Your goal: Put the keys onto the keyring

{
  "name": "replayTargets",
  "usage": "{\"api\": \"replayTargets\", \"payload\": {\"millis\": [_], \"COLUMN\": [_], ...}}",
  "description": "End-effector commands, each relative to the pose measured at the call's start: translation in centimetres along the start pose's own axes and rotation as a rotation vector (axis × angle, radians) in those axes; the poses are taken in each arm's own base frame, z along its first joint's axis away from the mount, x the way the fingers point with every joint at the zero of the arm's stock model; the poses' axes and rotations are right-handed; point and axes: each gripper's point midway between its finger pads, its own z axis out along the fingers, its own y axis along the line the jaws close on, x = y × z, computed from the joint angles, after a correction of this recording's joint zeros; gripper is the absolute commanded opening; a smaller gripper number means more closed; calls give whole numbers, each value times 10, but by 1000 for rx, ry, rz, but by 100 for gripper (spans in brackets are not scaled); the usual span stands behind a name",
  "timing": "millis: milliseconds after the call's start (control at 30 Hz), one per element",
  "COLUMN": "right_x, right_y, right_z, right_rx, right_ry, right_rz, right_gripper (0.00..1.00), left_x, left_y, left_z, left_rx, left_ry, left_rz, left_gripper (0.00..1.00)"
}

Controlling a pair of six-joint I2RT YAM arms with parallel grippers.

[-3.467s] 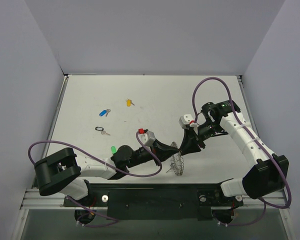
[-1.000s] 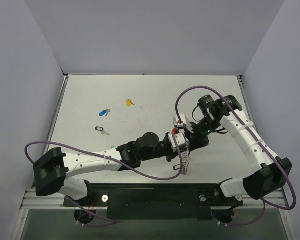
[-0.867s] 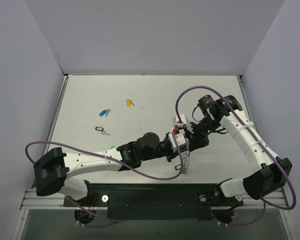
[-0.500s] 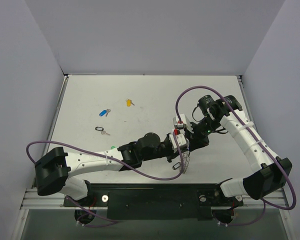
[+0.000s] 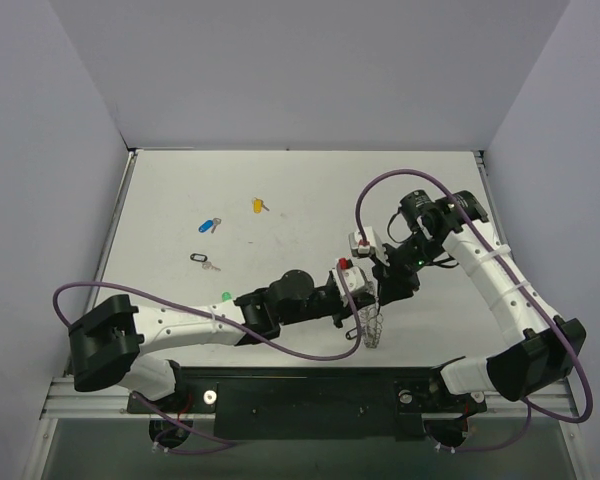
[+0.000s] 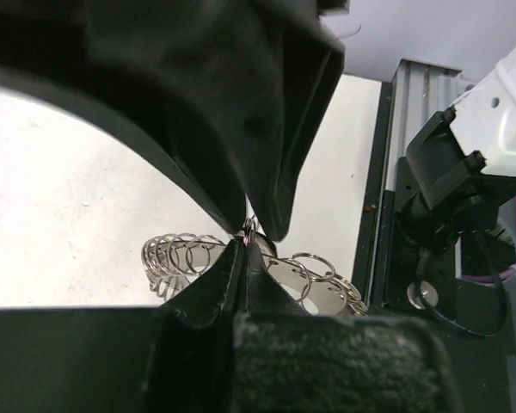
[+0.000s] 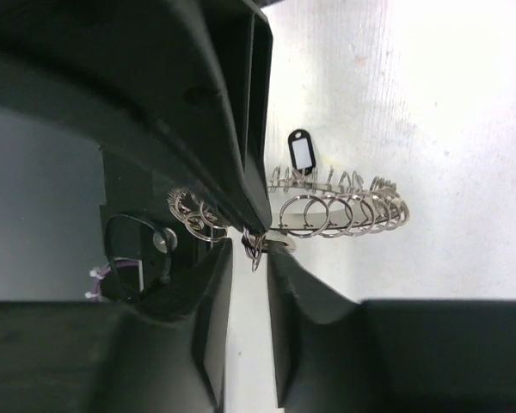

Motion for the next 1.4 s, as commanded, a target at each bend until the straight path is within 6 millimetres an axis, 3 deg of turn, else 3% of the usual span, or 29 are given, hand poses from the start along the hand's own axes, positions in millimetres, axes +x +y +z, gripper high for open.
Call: {"api": "replayTargets", "payload": {"millis": [0, 100, 200, 467, 800, 1367], "right_x": [-14, -16, -22, -27, -44, -47], "right_y": [29, 31, 34, 49, 55, 56], "right_z": [-5, -6, -7, -1, -13, -17], "right_rx": [-73, -72, -76, -163, -173, -163], "right_ry": [-124, -182, -257, -345, -398, -409], "right_rz": [35, 10, -23, -161, -185, -164], "right_gripper": [28, 37, 38, 42, 40, 29], "left_x": [-51, -51, -65, -75, -76, -71], "left_y": [-4, -2, -2, -5, -2, 5], "left_z": [-16, -32, -46, -62, -64, -61], "left_rx": [5, 0, 9, 50, 49, 12], "left_ry": [-283, -368, -478, -551, -556, -536], "left_rz": [-85, -143, -163, -154, -176, -211], "left_gripper": [0, 0, 0, 0, 0, 0]}}
